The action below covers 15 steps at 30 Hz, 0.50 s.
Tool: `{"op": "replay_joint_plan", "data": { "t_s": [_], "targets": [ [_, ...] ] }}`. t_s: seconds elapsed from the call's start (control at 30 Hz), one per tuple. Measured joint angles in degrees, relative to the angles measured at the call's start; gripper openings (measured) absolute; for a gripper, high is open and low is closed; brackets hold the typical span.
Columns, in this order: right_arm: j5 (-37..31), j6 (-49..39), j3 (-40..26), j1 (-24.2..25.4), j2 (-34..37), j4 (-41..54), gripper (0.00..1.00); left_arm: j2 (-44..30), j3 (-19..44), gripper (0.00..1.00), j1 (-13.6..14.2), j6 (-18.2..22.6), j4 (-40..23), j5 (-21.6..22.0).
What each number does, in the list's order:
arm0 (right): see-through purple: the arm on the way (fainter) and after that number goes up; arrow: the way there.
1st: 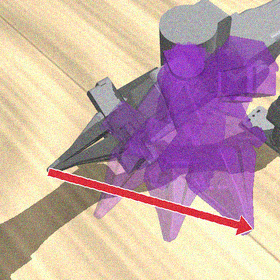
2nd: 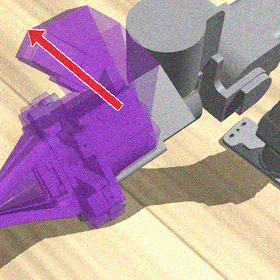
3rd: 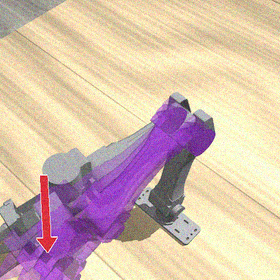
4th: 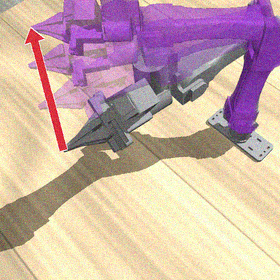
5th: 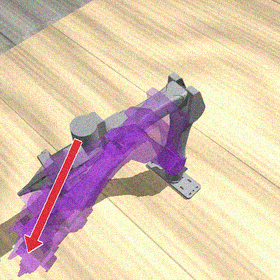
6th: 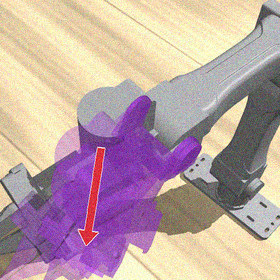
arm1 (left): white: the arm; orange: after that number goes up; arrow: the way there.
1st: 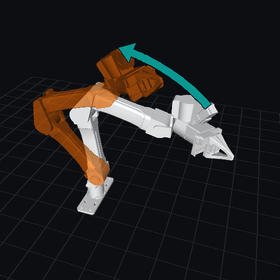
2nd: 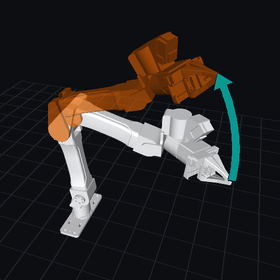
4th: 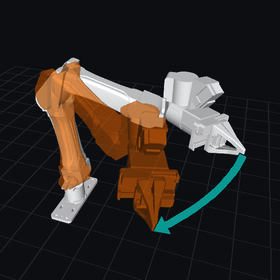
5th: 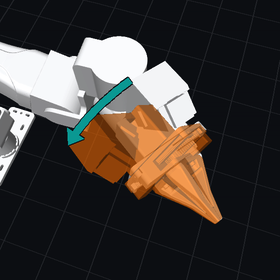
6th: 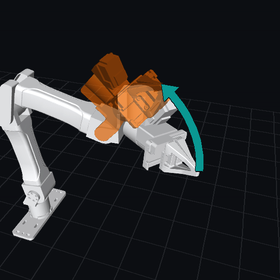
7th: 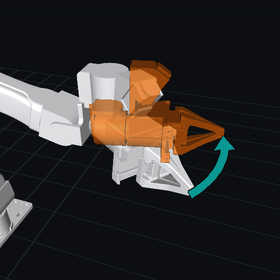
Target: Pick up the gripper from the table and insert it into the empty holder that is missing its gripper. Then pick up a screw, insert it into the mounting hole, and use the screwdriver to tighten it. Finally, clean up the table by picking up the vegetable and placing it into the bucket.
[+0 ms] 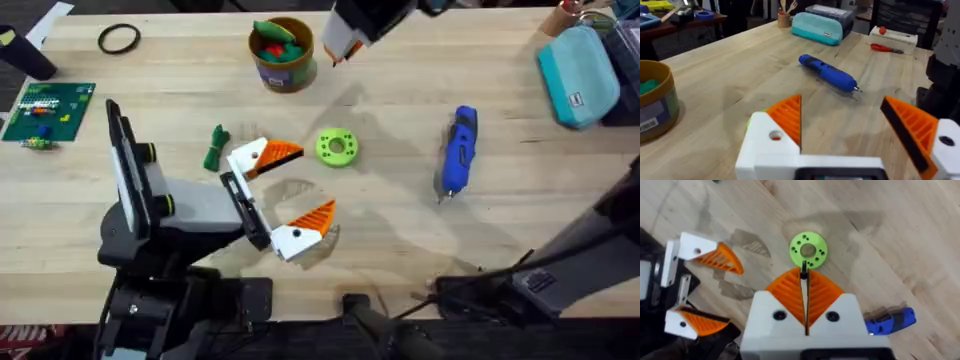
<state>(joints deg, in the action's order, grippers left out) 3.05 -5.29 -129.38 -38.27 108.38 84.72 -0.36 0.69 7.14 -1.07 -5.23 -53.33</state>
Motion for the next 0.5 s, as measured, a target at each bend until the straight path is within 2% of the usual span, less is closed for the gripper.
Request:
{"op": "replay_joint_plan", "data": {
  "t_s": [0.23,0.5],
  "targets": [
    [-0.02,-4.2,-5.58,-1.43,0.0,3.37,0.004,0.0,0.0,0.981,0.02,0.01,0.0,0.01],
    [-0.05,-10.31,-6.12,-8.75,0.01,3.48,0.004,0.0,0.0,0.981,0.01,0.0,0.0,0.0]
  ]
}}
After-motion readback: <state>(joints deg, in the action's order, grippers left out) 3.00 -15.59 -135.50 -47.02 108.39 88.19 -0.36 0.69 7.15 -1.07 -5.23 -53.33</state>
